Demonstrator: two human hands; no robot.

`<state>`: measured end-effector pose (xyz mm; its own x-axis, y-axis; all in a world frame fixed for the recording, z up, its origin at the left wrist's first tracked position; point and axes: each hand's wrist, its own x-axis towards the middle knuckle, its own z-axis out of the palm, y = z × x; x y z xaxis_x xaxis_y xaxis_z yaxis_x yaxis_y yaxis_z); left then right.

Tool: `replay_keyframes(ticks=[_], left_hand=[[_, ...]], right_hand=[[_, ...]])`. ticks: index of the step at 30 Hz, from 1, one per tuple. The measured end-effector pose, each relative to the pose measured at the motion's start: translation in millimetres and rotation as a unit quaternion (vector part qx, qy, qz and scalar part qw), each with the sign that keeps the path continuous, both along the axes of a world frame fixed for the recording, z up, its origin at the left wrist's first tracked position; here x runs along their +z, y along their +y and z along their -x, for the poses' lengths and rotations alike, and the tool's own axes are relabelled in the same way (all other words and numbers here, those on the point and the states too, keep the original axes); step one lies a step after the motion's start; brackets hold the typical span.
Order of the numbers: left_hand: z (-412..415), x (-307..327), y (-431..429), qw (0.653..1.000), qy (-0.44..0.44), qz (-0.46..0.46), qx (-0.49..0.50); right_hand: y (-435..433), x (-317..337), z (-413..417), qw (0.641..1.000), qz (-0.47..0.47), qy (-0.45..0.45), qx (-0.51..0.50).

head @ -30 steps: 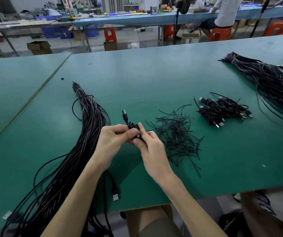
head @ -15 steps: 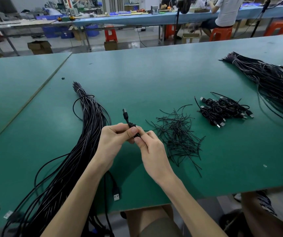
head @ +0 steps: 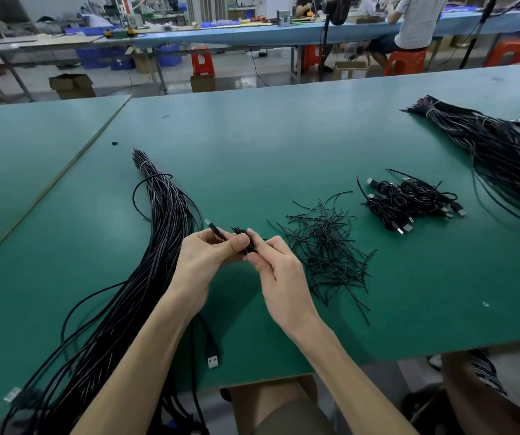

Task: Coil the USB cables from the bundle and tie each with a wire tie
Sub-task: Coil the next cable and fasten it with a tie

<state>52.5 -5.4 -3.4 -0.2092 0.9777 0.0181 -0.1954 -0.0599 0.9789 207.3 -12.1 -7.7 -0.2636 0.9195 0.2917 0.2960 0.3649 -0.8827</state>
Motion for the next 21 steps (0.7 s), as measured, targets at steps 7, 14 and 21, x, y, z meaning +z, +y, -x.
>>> replay_keyframes(ticks=[7, 14, 21], left_hand=[[-0.7, -1.1, 0.4, 0.999, 0.018, -0.016, -0.032], [0.9, 1.1, 0.1, 0.999, -0.010, 0.011, -0.038], [-0.9, 3.9, -2.0, 0.995, -0.029, 0.048, -0.080]], right_hand=[[1.7, 0.6, -1.3, 1.000, 0.013, -0.003, -0.021], [1.3, 0.8, -1.6, 0.999, 0.019, -0.003, -0.027], [2.6, -0.6, -2.3, 1.000, 0.008, -0.001, -0.019]])
